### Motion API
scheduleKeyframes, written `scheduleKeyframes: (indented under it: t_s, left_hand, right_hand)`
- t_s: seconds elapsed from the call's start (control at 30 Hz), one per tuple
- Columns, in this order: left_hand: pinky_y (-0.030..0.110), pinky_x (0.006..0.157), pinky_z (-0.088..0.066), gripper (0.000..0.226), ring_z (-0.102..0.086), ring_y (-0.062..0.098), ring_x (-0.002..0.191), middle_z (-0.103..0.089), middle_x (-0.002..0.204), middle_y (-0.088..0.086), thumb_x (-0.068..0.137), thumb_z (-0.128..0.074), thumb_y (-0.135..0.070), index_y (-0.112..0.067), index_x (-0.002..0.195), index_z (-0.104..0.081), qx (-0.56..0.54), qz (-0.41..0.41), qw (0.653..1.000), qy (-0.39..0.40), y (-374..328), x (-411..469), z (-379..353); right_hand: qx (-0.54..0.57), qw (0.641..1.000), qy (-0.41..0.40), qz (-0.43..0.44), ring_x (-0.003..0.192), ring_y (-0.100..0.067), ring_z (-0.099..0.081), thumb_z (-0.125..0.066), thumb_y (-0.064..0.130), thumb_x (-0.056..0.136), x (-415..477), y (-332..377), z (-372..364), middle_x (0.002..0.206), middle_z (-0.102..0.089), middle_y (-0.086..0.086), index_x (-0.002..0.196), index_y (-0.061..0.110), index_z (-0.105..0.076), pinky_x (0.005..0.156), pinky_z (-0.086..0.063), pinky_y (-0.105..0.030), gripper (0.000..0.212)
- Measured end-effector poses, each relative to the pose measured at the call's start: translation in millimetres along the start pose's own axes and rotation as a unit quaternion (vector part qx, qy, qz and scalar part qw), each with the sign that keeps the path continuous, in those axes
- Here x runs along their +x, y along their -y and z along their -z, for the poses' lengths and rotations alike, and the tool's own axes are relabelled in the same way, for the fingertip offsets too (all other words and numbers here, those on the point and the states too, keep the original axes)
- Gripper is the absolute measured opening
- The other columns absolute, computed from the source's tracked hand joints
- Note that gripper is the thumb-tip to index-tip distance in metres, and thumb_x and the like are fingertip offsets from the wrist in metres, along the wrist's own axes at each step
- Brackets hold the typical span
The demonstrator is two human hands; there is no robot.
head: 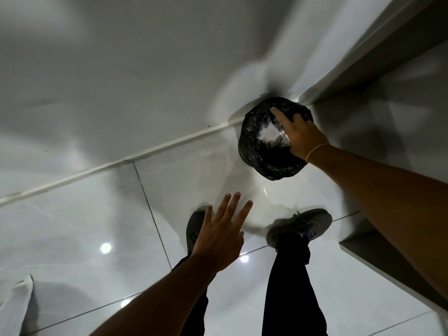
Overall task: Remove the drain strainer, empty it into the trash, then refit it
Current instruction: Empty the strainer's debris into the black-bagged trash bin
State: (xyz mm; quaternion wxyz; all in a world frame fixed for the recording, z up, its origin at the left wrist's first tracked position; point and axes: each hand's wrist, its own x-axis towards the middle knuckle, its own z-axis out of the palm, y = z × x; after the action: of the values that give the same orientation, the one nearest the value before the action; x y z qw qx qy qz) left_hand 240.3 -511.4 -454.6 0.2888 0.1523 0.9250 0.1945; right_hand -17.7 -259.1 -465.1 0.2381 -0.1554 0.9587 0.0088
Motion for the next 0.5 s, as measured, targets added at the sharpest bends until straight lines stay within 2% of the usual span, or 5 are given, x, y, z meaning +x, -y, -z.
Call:
scheduleKeyframes:
  t_s: [0.13,0.2,0.3,0.43,0.5]
  left_hand:
    - [0.066,0.131,-0.023,0.09,0.009,0.029,0.17,0.015,0.184,0.004,0.108,-0.051,-0.041,-0.037,0.171,0.014,0.01,-0.002,1.0,0.01,-4,1,-2]
    - [0.066,0.131,-0.022,0.091,0.011,0.029,0.169,0.016,0.183,0.004,0.109,-0.051,-0.041,-0.037,0.17,0.016,0.013,-0.003,1.0,0.011,-6,2,-2]
    - [0.067,0.131,-0.021,0.093,0.012,0.029,0.169,0.017,0.183,0.005,0.108,-0.052,-0.041,-0.037,0.17,0.018,0.014,-0.007,1.0,0.009,-9,3,-5]
    - [0.067,0.128,-0.023,0.096,0.008,0.03,0.169,0.015,0.183,0.005,0.106,-0.056,-0.04,-0.036,0.171,0.015,0.015,-0.013,1.0,-0.002,-14,3,-10]
    - [0.067,0.128,-0.024,0.098,0.006,0.03,0.169,0.013,0.183,0.005,0.105,-0.057,-0.04,-0.037,0.171,0.015,0.014,-0.012,1.0,-0.008,-17,3,-12]
  right_hand:
    - [-0.004,1.0,-0.007,0.016,0.087,-0.056,-0.066,-0.066,-0.007,0.08,0,-2,-2,0.127,-0.05,-0.028,0.154,0.016,-0.041,0.083,-0.061,-0.061,0.082]
    - [-0.015,1.0,-0.005,0.018,0.085,-0.055,-0.067,-0.068,-0.008,0.079,1,-1,-1,0.128,-0.05,-0.029,0.158,0.016,-0.038,0.081,-0.062,-0.06,0.088]
    - [-0.022,0.999,-0.002,0.032,0.076,-0.048,-0.067,-0.069,-0.012,0.078,5,-3,-3,0.124,-0.05,-0.028,0.167,0.029,-0.016,0.072,-0.061,-0.053,0.111]
    - [-0.045,0.998,0.012,0.039,0.087,-0.057,-0.068,-0.064,-0.008,0.081,10,-1,0,0.131,-0.047,-0.029,0.154,0.013,-0.038,0.078,-0.062,-0.06,0.081]
    - [-0.055,0.997,0.019,0.041,0.082,-0.055,-0.068,-0.066,-0.01,0.079,12,1,-1,0.13,-0.048,-0.03,0.159,0.016,-0.032,0.073,-0.061,-0.054,0.091]
